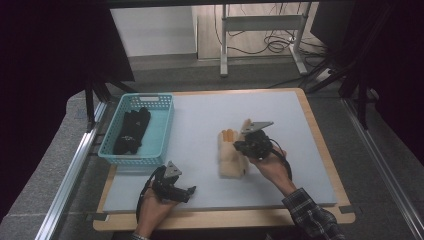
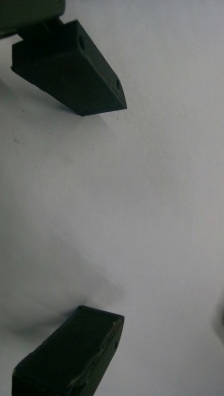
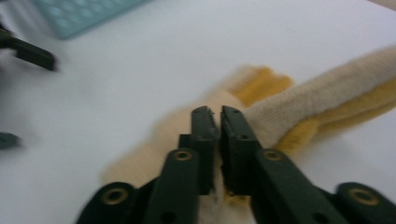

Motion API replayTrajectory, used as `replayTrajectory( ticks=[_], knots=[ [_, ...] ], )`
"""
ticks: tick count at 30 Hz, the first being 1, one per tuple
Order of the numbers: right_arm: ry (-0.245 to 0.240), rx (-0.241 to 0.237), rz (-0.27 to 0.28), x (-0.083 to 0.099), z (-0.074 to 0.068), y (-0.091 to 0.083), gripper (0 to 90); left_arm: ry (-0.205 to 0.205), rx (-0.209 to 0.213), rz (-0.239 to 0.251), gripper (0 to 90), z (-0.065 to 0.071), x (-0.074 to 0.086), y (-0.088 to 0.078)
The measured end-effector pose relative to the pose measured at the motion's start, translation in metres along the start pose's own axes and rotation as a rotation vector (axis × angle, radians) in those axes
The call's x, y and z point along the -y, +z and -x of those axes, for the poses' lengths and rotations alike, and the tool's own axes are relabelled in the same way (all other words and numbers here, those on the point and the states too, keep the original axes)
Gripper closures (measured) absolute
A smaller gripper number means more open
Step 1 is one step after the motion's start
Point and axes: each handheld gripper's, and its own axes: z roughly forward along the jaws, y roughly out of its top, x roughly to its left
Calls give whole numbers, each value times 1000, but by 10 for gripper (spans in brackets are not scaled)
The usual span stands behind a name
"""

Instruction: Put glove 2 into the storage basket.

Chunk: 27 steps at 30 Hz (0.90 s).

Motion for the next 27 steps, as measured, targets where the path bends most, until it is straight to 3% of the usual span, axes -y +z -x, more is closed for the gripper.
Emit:
replayTrajectory(
  ticks=[2,4,8,13,18,21,24,27],
  knots=[
    [-28,-30,-2,-8,-7,8,716,0,-1,0,21,0,0,0],
    [-52,-17,2,-16,-8,10,694,-1,0,0,21,0,0,0],
    [-51,5,-2,-19,6,5,632,-2,1,0,21,0,0,0],
    [-16,-29,5,-1,24,3,485,-3,1,0,20,0,0,0],
    [-21,-90,6,19,33,18,387,-3,1,1,21,0,0,0],
    [-40,-111,5,27,37,29,399,-3,1,1,21,0,0,0],
    [-25,-156,6,32,40,36,527,-3,1,1,21,0,0,0],
    [-14,-142,18,30,37,33,627,-4,1,1,21,0,0,0]
  ],
)
